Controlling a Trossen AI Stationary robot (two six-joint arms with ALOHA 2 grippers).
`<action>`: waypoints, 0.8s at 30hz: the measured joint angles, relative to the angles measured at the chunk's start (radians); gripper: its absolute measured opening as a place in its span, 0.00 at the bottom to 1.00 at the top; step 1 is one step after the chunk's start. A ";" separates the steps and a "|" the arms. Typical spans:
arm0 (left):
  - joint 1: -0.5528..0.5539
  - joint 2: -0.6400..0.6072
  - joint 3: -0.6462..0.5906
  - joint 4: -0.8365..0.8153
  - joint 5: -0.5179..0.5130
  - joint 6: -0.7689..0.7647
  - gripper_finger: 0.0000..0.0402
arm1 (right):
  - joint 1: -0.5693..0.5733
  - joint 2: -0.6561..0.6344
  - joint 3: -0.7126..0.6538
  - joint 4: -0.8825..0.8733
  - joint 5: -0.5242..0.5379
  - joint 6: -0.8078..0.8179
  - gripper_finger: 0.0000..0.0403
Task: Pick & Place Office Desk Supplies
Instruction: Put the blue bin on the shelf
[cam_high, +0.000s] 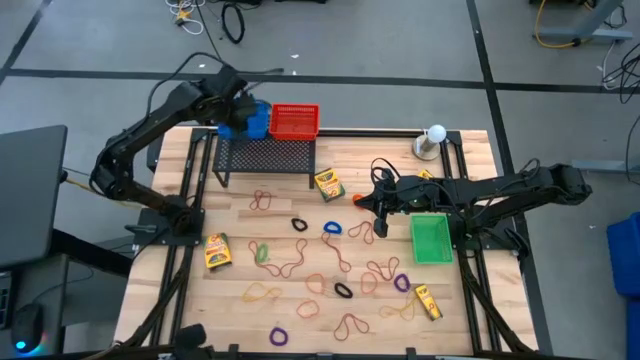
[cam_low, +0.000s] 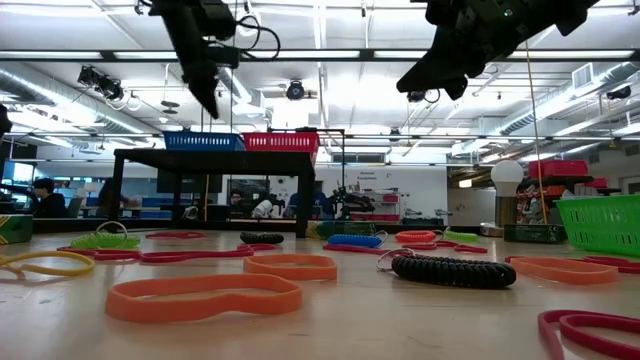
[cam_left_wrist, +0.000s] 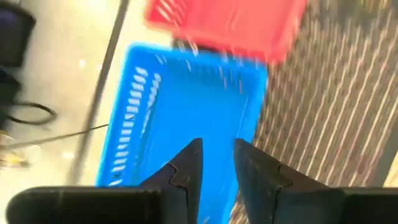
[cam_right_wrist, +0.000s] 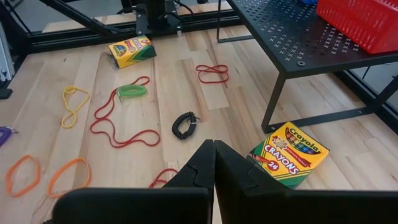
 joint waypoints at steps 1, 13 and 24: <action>0.019 0.004 0.000 0.014 0.047 -0.068 0.21 | 0.000 0.000 0.000 0.000 0.000 0.000 0.02; 0.052 0.155 -0.001 0.208 0.014 -0.402 0.02 | 0.000 0.000 0.000 0.000 0.000 0.001 0.02; 0.051 0.171 -0.001 0.266 0.034 -0.409 0.02 | 0.000 0.000 0.000 0.000 0.000 0.001 0.02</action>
